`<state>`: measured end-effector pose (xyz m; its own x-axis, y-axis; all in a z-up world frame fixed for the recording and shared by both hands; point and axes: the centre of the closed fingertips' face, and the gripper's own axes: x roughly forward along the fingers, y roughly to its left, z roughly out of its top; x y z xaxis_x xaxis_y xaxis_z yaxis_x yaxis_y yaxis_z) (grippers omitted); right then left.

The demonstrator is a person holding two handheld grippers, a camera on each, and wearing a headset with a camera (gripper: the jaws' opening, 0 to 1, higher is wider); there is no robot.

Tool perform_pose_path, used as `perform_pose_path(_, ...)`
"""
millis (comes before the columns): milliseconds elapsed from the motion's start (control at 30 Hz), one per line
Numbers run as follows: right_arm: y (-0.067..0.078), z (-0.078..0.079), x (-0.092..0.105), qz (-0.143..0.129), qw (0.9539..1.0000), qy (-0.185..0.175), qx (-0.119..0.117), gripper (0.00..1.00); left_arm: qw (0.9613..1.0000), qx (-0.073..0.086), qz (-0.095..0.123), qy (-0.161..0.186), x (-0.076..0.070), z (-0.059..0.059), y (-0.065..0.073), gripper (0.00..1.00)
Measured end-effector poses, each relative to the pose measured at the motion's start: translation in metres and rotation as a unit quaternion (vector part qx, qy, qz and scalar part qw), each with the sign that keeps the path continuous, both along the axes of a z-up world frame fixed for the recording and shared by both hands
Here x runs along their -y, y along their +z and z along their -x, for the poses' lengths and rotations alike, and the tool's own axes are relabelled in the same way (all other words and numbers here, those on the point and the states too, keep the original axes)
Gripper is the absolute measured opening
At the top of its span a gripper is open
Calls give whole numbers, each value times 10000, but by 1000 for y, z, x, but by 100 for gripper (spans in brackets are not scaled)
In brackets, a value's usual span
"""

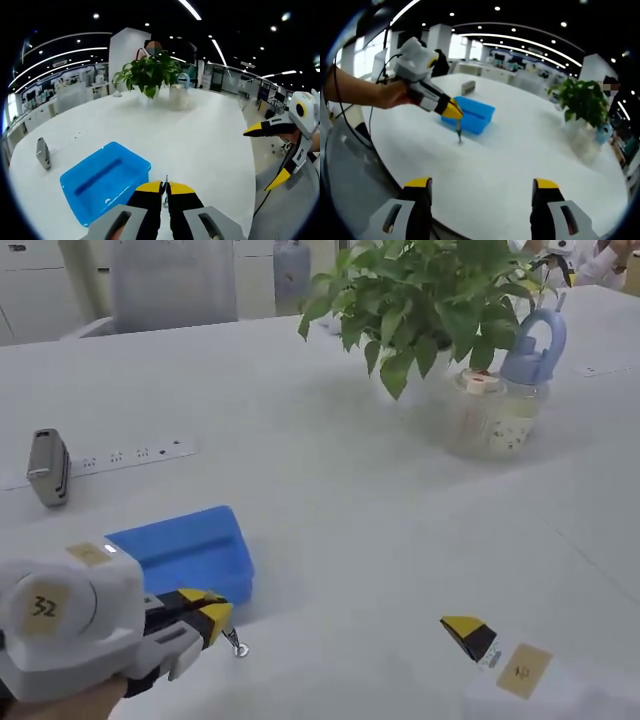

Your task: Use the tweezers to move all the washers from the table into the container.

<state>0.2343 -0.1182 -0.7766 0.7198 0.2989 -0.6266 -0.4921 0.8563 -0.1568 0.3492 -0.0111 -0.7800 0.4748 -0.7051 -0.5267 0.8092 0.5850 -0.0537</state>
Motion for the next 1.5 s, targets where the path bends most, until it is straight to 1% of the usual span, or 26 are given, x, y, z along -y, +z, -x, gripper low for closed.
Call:
perform_pose_path(133, 0, 0, 0, -1, 10000, 7, 3, 80, 10000, 41, -11, -4, 1, 0, 0, 0)
perform_pose_path(233, 0, 0, 0, 4, 10000, 10, 0, 80, 9999, 133, -75, -9, 0, -1, 0, 0)
perform_pose_path(333, 0, 0, 0, 34, 10000, 27, -7, 79, 9999, 117, -51, -17, 0, 0, 0, 0)
perform_pose_path(367, -1, 0, 0, 39, 10000, 35, -8, 79, 9998, 159, -77, -28, 0, 1, 0, 0)
perform_pose_path(433, -1, 1, 0, 47, 10000, 46, -7, 79, 9997, 193, -106, -77, 1, 1, 0, 0)
perform_pose_path(533, -1, 1, 0, 54, 10000, 57, -9, 78, 9996, 205, -156, -78, 0, 1, 0, 0)
perform_pose_path(600, -1, 1, 0, 64, 10000, 53, -2, 78, 9997, 171, -165, -106, 0, 2, 0, 0)
perform_pose_path(700, -1, 1, 0, 66, 10000, 50, -1, 78, 9994, 215, -200, -155, 0, 3, 2, 0)
perform_pose_path(800, -1, 1, 0, 90, 9999, 53, -11, 77, 9994, 253, -173, -170, 0, 3, 7, 0)
perform_pose_path(967, -2, 1, 0, 112, 9999, 67, -15, 77, 9991, 361, -131, -194, 0, 0, 20, 0)
perform_pose_path(1233, 0, 1, 1, 84, 10000, 33, 21, 78, 9984, 501, -135, -213, -2, -1, 32, 0)
perform_pose_path(1367, 0, 1, 1, 111, 9999, 46, 30, 78, 9978, 608, -134, -231, -4, -2, 42, 0)
perform_pose_path(1500, 0, 1, 1, 111, 9999, 48, 43, 77, 9970, 726, -117, -232, -6, -6, 52, 0)
